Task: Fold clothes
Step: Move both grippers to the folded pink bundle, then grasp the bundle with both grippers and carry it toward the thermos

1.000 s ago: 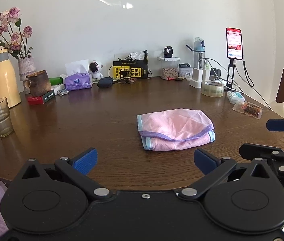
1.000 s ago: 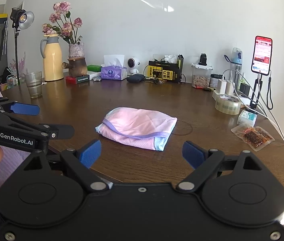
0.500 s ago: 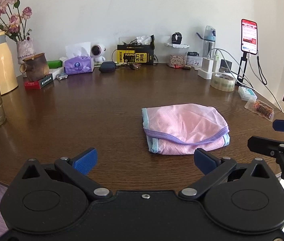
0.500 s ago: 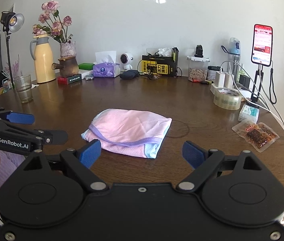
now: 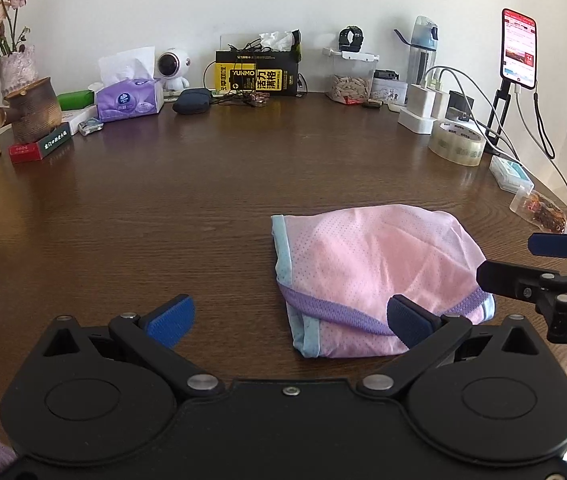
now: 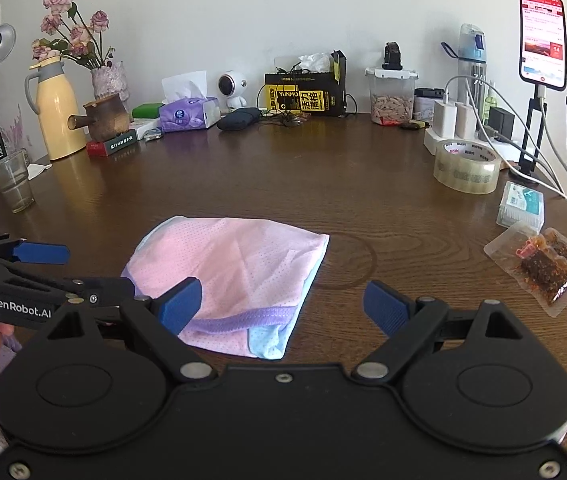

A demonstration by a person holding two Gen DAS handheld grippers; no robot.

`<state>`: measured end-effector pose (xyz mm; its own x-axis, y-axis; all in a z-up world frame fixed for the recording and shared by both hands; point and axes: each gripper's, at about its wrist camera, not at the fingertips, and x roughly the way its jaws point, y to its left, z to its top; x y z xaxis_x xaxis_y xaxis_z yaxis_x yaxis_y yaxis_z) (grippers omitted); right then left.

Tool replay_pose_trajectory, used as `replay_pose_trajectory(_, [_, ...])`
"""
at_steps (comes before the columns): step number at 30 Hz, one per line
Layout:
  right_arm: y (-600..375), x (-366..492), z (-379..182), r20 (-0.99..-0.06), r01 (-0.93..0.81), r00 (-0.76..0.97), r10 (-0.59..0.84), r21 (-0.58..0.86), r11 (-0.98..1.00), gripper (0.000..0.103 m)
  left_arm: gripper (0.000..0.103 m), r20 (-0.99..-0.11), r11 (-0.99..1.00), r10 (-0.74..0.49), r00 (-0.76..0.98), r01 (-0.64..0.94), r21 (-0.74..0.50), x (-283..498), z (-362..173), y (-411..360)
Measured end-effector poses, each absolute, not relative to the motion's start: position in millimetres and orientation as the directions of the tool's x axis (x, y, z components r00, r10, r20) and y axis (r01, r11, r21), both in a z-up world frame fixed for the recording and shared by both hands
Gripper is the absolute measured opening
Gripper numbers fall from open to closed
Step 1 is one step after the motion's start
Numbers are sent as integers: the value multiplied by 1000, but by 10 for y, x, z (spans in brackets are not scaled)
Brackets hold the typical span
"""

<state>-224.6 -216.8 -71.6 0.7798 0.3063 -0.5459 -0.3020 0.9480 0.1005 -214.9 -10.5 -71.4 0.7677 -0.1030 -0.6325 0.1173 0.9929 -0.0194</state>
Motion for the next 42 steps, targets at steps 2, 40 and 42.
replay_pose_trajectory(2, [-2155, -2135, -740, -559, -304, 770, 307, 103, 947, 92, 103, -644, 992, -106, 758, 123, -18, -2040, -743, -132])
replay_pose_trajectory(40, [-1587, -1810, -662, -566, -493, 702, 433, 54, 869, 19, 12, -570, 919, -377, 730, 220, -326, -1601, -516, 253])
replay_pose_trajectory(42, [-1493, -1799, -569, -547, -502, 714, 436, 34, 864, 19, 12, -552, 922, -367, 749, 215, -320, -1603, -463, 319])
